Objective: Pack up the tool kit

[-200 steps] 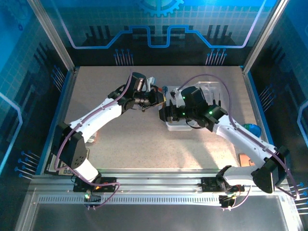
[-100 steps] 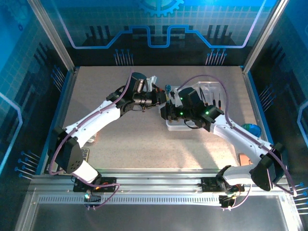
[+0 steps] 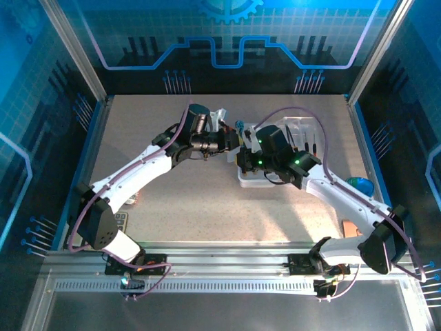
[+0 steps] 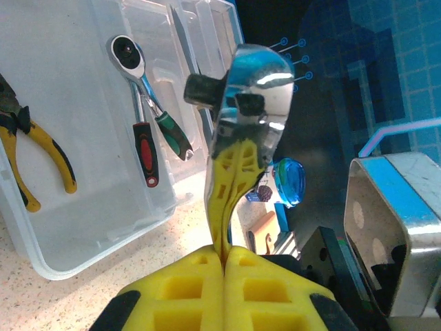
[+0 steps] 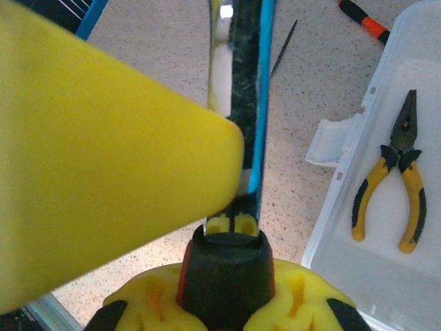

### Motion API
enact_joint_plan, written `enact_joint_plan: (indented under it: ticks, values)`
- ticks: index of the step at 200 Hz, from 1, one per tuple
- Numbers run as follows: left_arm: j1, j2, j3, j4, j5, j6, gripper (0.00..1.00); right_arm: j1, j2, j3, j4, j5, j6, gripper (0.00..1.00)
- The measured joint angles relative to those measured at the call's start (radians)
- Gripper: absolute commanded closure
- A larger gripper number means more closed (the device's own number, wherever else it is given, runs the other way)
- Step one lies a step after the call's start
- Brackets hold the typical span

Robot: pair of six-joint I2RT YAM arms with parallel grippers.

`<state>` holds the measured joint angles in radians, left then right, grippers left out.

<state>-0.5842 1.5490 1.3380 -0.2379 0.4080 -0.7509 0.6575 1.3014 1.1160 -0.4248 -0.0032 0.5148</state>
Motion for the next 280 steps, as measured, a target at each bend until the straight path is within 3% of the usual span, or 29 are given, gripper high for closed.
enact_joint_plan:
  ticks: [16,28,47,76,106,171,280]
  values:
    - [-0.001,0.000,0.013,-0.037,-0.005,0.046,0.41,-0.015,-0.020,-0.004,-0.024,0.001,-0.020,1.00]
    - [0.006,0.000,0.040,-0.099,-0.019,0.082,0.22,-0.053,-0.041,-0.008,-0.055,0.002,-0.036,1.00]
    - [0.048,-0.001,0.085,-0.186,-0.051,0.143,0.01,-0.146,-0.074,-0.013,-0.101,0.008,-0.066,1.00]
    - [0.172,-0.022,0.099,-0.302,-0.121,0.228,0.01,-0.280,-0.090,-0.013,-0.172,0.040,-0.138,1.00]
    - [0.252,-0.057,0.063,-0.373,-0.192,0.279,0.01,-0.326,-0.031,-0.009,-0.223,0.078,-0.211,1.00]
    - [0.254,-0.083,-0.065,-0.412,-0.213,0.306,0.01,-0.332,0.172,0.026,-0.232,0.132,-0.285,1.00]
    - [0.254,-0.081,-0.097,-0.375,-0.202,0.305,0.01,-0.332,0.316,0.071,-0.188,0.158,-0.297,1.00]
